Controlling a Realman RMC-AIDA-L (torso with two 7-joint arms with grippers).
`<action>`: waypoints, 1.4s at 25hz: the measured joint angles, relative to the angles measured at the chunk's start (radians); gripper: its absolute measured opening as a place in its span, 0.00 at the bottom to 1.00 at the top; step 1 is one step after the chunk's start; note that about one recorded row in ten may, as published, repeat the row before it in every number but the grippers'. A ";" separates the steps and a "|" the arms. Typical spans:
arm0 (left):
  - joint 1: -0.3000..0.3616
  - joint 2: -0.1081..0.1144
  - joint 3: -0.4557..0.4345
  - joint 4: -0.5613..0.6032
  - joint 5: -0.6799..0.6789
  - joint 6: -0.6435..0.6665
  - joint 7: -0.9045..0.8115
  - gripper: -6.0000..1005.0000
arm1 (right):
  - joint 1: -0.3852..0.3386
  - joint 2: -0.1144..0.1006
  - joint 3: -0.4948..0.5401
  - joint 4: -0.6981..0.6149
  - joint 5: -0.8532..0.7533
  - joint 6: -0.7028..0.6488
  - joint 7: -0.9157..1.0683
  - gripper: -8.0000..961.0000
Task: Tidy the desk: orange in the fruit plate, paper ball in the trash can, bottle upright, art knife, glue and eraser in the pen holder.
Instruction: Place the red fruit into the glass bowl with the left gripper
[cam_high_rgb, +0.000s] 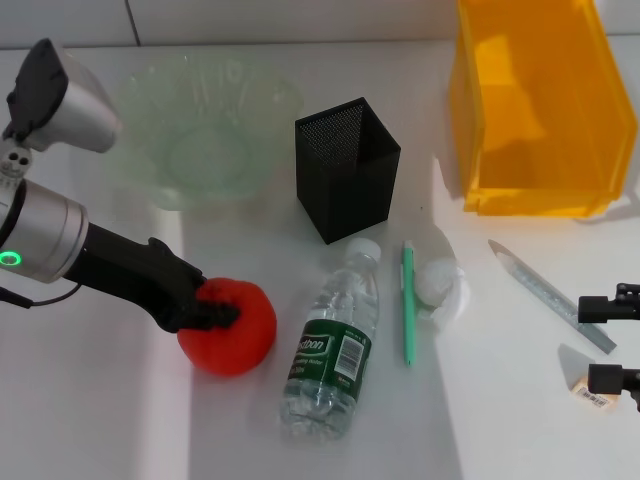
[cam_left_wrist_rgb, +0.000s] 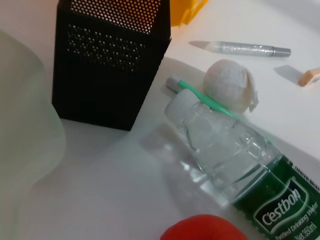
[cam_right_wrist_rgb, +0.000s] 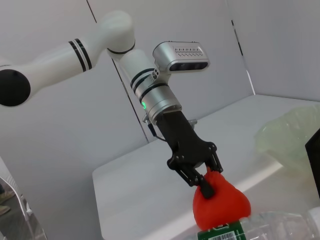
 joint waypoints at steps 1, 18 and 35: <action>0.000 0.000 -0.011 0.004 -0.001 0.005 0.001 0.29 | 0.000 0.000 0.000 0.000 0.000 0.000 0.000 0.79; -0.182 0.025 -0.294 0.072 0.070 -0.151 0.018 0.16 | -0.013 0.003 -0.002 0.000 0.000 0.012 -0.001 0.79; -0.273 -0.005 -0.186 -0.129 0.259 -0.467 -0.039 0.34 | -0.028 0.009 -0.001 0.000 0.000 0.012 -0.001 0.78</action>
